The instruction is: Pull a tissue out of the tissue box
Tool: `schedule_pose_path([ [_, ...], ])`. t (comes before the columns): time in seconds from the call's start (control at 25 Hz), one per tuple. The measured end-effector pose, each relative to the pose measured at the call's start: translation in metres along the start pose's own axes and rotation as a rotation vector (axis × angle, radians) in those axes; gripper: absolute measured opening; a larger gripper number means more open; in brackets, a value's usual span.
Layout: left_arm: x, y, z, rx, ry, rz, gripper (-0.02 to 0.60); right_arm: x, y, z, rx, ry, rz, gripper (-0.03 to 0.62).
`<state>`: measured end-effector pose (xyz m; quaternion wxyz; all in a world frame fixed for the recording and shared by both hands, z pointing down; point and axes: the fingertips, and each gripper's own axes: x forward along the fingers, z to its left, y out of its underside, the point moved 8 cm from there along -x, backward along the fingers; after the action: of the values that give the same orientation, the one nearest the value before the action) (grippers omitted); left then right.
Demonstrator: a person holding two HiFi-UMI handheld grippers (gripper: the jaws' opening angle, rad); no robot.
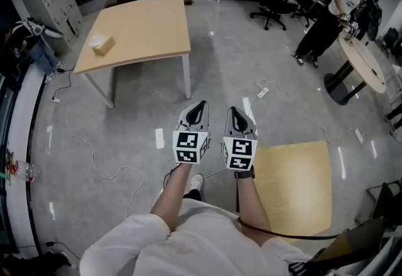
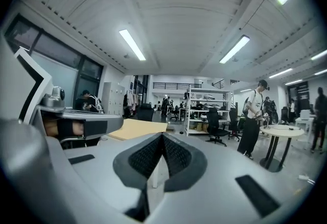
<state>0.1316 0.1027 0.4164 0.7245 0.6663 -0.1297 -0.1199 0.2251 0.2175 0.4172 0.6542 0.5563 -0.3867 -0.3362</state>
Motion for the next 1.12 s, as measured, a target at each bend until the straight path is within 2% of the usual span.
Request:
schedule_pose_path([
  [0.12, 0.039, -0.013, 0.036, -0.001, 0.012, -0.015, 0.0, 0.05, -0.008, -0.005, 0.001, 0.038, 0.006, -0.005],
  [0.32, 0.095, -0.02, 0.085, -0.012, -0.004, -0.017, 0.0, 0.115, -0.017, -0.005, -0.02, 0.036, 0.008, -0.005],
  [0.52, 0.143, -0.011, 0.106, -0.034, 0.016, 0.017, 0.0, 0.158, -0.02, -0.017, -0.029, 0.044, 0.021, -0.005],
  [0.72, 0.191, -0.011, 0.109, -0.035, 0.014, 0.017, 0.0, 0.199, -0.019, -0.054, -0.012, 0.05, 0.03, -0.005],
  [0.92, 0.25, -0.007, 0.132, -0.037, -0.049, 0.031, 0.0, 0.268, -0.022, -0.077, -0.02, -0.009, 0.029, -0.005],
  [1.12, 0.293, -0.012, 0.166, -0.059, -0.176, 0.027, 0.0, 0.342, -0.043, -0.085, -0.023, -0.148, 0.002, -0.005],
])
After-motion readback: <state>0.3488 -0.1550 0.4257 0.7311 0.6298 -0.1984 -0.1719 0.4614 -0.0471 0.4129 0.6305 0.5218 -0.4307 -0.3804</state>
